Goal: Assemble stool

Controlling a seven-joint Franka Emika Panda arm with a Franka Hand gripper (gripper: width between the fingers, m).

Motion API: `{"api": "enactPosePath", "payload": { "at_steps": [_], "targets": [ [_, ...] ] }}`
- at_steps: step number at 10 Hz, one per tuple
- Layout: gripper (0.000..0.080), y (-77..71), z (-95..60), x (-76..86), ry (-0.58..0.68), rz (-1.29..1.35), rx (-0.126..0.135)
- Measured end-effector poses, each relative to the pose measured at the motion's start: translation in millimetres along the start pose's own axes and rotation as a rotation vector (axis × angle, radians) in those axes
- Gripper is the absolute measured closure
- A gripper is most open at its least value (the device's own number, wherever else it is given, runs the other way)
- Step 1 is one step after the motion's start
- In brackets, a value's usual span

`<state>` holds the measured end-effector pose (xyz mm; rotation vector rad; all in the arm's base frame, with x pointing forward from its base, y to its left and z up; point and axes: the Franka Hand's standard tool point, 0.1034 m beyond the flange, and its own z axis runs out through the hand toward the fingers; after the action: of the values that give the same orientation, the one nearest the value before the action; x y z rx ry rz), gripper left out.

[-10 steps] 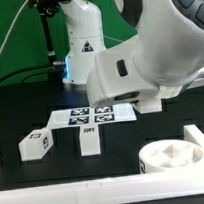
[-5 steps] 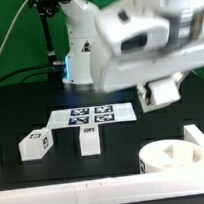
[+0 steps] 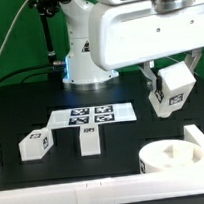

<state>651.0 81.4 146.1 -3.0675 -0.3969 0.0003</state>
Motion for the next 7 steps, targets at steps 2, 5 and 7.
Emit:
{"api": "enactPosePath", "payload": {
  "at_steps": [2,5,7],
  "targets": [
    [0.0475,6.0,12.0,-4.3,0.217,-0.091,-0.053],
    [0.0475,12.5,25.0,-15.7,0.477,-0.091,-0.112],
    [0.0475,26.1,24.3,-14.2,0.625,-0.113,-0.165]
  ]
}}
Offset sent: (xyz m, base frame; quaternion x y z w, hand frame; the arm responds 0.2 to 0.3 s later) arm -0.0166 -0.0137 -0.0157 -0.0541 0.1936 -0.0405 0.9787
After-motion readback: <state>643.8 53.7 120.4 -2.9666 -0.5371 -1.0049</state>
